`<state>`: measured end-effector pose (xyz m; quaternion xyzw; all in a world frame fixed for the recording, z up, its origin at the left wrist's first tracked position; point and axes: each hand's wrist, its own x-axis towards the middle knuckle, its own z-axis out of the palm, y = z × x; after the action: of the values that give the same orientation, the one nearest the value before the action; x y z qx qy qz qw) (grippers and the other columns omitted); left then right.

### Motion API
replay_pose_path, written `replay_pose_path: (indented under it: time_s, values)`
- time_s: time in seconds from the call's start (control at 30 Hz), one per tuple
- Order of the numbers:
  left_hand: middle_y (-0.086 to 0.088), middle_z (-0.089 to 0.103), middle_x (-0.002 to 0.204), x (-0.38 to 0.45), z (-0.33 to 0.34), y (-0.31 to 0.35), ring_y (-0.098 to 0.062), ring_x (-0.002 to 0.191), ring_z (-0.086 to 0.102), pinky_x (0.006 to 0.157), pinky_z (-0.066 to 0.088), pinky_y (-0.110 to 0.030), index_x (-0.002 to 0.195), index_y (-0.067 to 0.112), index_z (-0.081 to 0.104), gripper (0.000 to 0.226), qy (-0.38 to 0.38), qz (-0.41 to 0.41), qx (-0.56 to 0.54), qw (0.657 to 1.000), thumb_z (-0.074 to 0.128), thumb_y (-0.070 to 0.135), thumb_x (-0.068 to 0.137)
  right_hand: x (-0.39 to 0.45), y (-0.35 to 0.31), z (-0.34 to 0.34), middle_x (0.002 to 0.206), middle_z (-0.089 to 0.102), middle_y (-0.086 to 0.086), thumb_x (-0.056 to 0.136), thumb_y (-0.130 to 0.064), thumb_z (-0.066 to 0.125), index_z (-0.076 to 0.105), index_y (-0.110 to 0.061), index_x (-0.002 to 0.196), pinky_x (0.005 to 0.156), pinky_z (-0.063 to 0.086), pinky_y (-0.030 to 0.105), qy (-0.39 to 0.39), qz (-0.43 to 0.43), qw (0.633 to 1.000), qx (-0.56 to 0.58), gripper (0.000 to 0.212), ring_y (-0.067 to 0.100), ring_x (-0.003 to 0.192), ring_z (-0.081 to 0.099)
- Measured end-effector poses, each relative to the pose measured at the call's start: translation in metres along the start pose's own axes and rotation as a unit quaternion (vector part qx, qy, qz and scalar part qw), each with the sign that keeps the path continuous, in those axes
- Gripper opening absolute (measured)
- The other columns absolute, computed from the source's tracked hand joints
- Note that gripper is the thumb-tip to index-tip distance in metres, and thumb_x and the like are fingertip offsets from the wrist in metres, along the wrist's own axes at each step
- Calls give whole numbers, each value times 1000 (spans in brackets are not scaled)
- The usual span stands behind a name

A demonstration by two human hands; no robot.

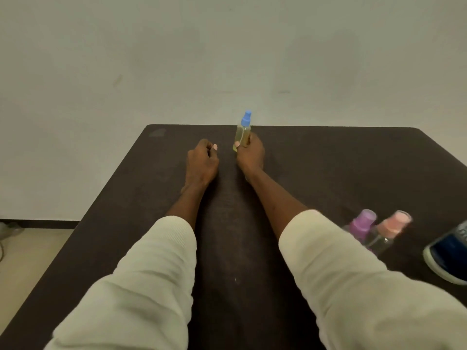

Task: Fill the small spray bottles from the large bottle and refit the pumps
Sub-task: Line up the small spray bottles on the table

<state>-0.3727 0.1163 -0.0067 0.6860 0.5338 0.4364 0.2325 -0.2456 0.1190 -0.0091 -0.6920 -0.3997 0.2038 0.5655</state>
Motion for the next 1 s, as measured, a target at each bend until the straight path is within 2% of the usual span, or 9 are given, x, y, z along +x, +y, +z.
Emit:
replay_pose_path:
  time_s: [0.1,0.2,0.3,0.37,0.47,0.57,0.7,0.8,1.0]
  values:
    - [-6,66,80,-37,-10,10,-25,72,66,68,57,-46,88,12,56,18,-8,-40,-44,998,50,23,101,-49,-4,-23,95,62,0,92,-11,56,57,-16,95,72,45,27,-22,-2,1000,18,6,14,86,58]
    - [-11,67,81,-87,-22,27,-24,69,65,68,56,-44,91,11,55,18,-13,-62,-77,995,49,23,102,-103,-6,-51,90,62,2,90,-7,53,57,-11,91,68,46,28,-46,-19,998,25,6,13,78,56]
    - [-6,68,79,-132,-28,42,-25,72,66,69,55,-41,89,15,56,14,-17,-62,-85,994,49,21,99,-152,-6,-76,89,61,7,85,-3,49,56,-12,85,70,47,33,-57,-37,997,22,11,18,77,56]
    - [-3,68,80,-159,-30,52,-24,74,66,69,54,-39,88,17,57,11,-19,-66,-96,993,50,21,97,-180,-5,-96,87,60,6,85,-2,49,55,-11,83,68,46,31,-65,-46,997,24,11,17,76,55]
    - [-1,68,78,-191,-31,64,-17,64,64,63,54,-36,88,22,58,9,-25,-72,-119,990,51,19,94,-212,-1,-127,81,58,2,87,-2,49,55,-10,80,62,43,24,-65,-65,996,23,12,10,69,51]
    - [-4,68,77,-213,-30,75,-12,57,60,56,50,-31,89,19,58,11,-23,-102,-138,985,51,17,97,-232,9,-153,85,59,2,90,-4,50,53,-18,81,65,42,24,-62,-89,994,-5,16,11,76,53]
    - [-9,68,86,-235,-20,90,-19,71,64,61,51,-33,85,19,58,16,-4,-154,-132,979,49,10,94,-249,26,-178,94,60,-1,91,-10,54,56,-20,95,73,46,28,-47,-120,990,-57,10,13,85,55]
    - [0,63,84,-249,-12,103,-11,75,58,63,46,-25,88,15,60,15,0,-139,-87,986,48,9,93,-252,32,-187,90,59,-4,92,-12,55,58,-18,93,70,42,26,-19,-133,987,-86,7,10,82,53]
    - [1,62,84,-253,-13,102,-12,77,56,65,39,-25,94,11,63,14,-6,-76,-40,996,49,6,94,-246,31,-183,78,59,-3,89,-15,58,56,-19,81,66,51,39,27,-126,985,-113,9,17,76,57]
